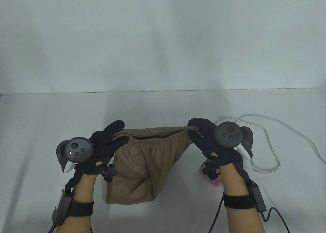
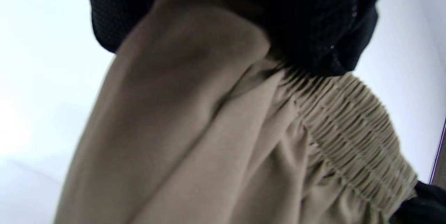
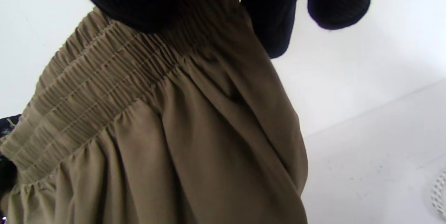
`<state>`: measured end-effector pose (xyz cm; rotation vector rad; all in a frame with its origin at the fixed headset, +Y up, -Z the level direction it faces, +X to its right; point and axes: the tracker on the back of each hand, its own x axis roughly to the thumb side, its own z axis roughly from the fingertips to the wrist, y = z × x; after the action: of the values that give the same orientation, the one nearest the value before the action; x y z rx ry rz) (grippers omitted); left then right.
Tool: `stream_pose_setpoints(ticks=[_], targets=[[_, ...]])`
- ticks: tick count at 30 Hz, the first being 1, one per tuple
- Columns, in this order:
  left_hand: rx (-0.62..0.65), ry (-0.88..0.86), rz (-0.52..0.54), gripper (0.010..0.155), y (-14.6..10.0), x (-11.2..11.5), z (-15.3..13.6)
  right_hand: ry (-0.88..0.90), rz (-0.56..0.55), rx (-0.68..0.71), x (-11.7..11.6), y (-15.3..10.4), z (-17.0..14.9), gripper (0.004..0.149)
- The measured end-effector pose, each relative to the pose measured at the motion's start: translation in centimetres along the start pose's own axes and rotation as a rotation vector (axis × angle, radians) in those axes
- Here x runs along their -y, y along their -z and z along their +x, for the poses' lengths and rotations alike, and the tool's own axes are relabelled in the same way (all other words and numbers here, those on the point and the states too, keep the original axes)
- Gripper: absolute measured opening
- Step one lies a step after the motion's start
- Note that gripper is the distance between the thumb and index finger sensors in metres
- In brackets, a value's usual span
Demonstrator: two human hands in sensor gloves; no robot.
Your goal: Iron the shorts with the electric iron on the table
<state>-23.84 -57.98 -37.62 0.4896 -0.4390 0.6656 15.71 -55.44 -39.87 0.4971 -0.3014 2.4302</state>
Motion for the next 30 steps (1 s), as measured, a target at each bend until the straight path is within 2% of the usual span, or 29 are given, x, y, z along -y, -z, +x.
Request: stream_pose_setpoints(ticks=[5,10,14,18,21,23,25,27,30], targets=[[0.018,0.066,0.019,0.056,0.3,-1.5,1.7,0.055,-0.104,0.078,2.1,-0.1,1.5,0.05],[0.002,-0.119,0.044,0.05,0.9,-4.3,2.7,0.095,-0.152,0.151,4.5,-0.4,3.0,0.053],[0.012,-0.247,-0.019,0.049,1.7,-6.2,3.1,0.189,-0.069,0.167,6.1,0.1,3.2,0.055],[0.017,-0.352,-0.188,0.049,3.1,-7.7,2.7,0.319,0.105,0.185,7.5,1.3,3.4,0.058],[-0.008,-0.397,-0.329,0.05,4.0,-7.9,1.9,0.373,0.236,0.164,7.8,2.5,3.3,0.06],[-0.056,-0.35,-0.378,0.05,5.1,-7.7,0.9,0.349,0.3,0.133,7.7,3.8,3.1,0.06],[-0.091,-0.247,-0.384,0.049,6.3,-7.4,0.1,0.288,0.31,0.109,7.6,5.0,2.9,0.056],[-0.123,-0.148,-0.371,0.049,7.8,-7.0,-0.5,0.187,0.268,0.074,7.3,6.6,2.8,0.05],[-0.19,0.024,-0.314,0.049,11.3,-5.9,-1.3,0.034,0.176,-0.031,6.9,10.0,2.8,0.049]])
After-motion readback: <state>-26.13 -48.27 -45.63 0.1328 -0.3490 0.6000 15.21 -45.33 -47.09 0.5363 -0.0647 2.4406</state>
